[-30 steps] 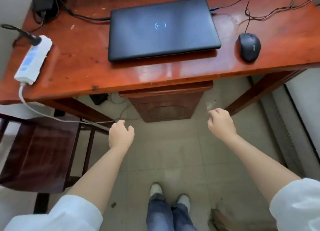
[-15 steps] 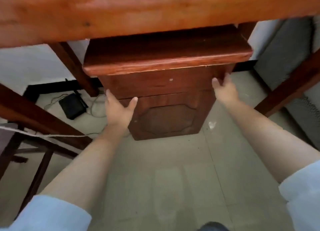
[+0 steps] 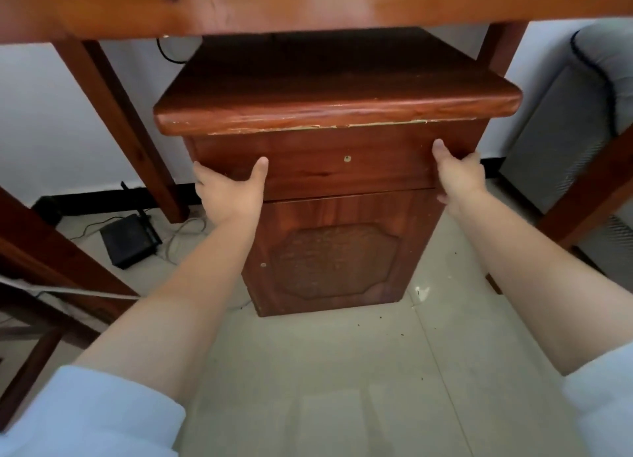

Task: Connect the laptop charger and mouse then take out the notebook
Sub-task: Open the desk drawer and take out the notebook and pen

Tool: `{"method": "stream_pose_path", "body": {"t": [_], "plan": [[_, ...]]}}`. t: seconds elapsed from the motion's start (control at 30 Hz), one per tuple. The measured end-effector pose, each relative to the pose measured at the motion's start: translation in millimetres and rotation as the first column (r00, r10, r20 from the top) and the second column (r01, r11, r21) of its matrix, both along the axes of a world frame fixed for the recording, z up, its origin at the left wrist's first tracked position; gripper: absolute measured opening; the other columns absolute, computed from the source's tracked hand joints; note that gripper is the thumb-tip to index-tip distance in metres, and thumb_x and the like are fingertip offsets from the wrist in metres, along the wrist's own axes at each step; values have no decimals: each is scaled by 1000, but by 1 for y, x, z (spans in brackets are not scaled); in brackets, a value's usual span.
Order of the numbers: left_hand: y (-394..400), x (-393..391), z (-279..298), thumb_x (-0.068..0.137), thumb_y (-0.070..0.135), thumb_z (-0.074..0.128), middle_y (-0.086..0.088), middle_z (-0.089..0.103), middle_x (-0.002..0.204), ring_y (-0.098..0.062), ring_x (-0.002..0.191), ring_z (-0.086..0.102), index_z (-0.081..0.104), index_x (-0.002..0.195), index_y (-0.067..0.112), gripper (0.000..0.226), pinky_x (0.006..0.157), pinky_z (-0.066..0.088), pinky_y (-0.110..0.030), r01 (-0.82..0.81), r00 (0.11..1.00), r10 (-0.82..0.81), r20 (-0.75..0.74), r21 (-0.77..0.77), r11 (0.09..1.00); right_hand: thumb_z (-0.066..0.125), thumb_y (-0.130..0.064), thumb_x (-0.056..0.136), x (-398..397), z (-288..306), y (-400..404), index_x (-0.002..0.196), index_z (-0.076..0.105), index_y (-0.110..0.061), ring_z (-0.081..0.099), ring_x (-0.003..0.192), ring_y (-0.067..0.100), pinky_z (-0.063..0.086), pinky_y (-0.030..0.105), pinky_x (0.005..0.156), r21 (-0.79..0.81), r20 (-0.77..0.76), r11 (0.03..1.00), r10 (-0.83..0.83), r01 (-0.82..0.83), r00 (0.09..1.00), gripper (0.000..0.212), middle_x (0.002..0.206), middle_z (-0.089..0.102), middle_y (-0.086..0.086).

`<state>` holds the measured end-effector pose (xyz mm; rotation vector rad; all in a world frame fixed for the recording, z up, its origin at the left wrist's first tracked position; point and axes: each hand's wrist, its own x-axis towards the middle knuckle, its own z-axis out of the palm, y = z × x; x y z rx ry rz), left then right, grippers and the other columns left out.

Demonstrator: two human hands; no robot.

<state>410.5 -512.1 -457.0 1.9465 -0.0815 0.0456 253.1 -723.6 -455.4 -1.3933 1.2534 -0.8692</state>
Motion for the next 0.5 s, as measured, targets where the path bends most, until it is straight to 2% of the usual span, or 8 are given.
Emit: {"method": "stream_pose_path", "body": {"t": [0.1, 0.2, 0.3, 0.5], "plan": [[3, 3, -4, 74, 51, 67, -16, 41, 140, -33, 127, 43, 28, 137, 5, 88, 103, 40, -42, -40, 998, 41, 40, -24, 999, 51, -48, 84, -2, 2, 0, 142, 25, -13, 35, 134, 31, 30, 52, 112, 97, 144, 995, -23, 9, 989, 72, 149, 31, 5], [9, 2, -8, 76, 52, 65, -16, 45, 136, -32, 125, 45, 35, 132, 3, 80, 102, 41, -42, -51, 996, 54, 67, -37, 998, 52, -47, 84, -7, -3, 8, 141, 28, -12, 39, 131, 30, 33, 51, 110, 21, 121, 999, -42, 40, 992, 71, 147, 34, 5], [17, -5, -9, 75, 52, 65, -19, 45, 134, -34, 127, 40, 38, 129, -1, 80, 108, 37, -45, -64, 994, 66, 81, -32, 997, 52, -46, 85, -13, -6, 21, 138, 32, -9, 44, 127, 28, 38, 41, 109, -56, 91, 992, -105, 110, 990, 67, 144, 39, 8], [40, -44, -7, 78, 56, 60, -18, 35, 139, -31, 133, 26, 31, 134, 1, 83, 112, 26, -48, -112, 994, 112, 8, -42, 993, 45, -53, 86, -42, -3, 51, 133, 37, -7, 46, 126, 26, 36, 39, 110, -68, 120, 982, -165, 174, 979, 66, 140, 45, 9]]}}
